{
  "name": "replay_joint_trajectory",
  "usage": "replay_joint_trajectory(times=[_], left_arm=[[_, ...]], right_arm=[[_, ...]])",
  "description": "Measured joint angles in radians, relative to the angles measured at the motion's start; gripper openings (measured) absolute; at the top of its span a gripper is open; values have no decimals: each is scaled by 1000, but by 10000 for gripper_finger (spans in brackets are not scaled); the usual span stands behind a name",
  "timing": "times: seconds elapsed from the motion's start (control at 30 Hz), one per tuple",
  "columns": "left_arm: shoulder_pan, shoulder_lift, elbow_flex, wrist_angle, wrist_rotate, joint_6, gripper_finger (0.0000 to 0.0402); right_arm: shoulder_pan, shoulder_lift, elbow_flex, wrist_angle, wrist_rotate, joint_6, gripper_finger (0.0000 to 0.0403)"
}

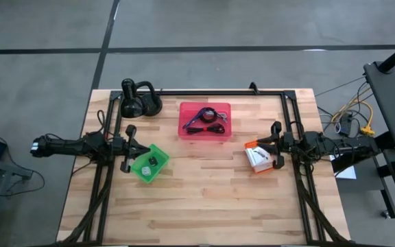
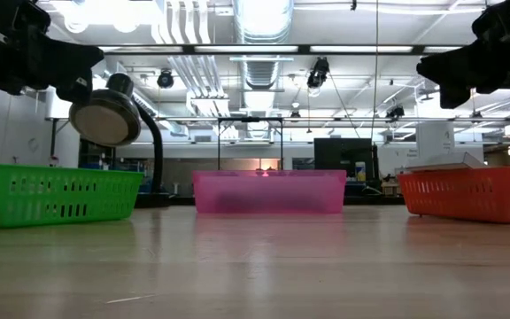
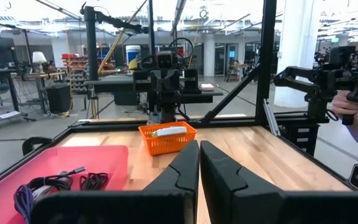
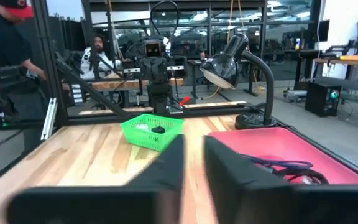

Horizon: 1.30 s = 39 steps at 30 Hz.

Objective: Pick and place items into bin
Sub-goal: Return to Home Position

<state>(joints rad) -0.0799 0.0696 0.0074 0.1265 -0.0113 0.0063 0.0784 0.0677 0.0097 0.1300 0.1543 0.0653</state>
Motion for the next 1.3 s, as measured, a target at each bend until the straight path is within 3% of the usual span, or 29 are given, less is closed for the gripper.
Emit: replay_joint_trajectory(times=[0.07,0.23,1.3], left_arm=[[0,0,0,0,0,0,0],[0,1,0,0,0,0,0],[0,2,0,-2,0,0,0]], right_arm=[[0,0,0,0,-5,-32,21],[0,0,0,1,-6,-40,10],[0,2,0,-5,-5,-40,9]])
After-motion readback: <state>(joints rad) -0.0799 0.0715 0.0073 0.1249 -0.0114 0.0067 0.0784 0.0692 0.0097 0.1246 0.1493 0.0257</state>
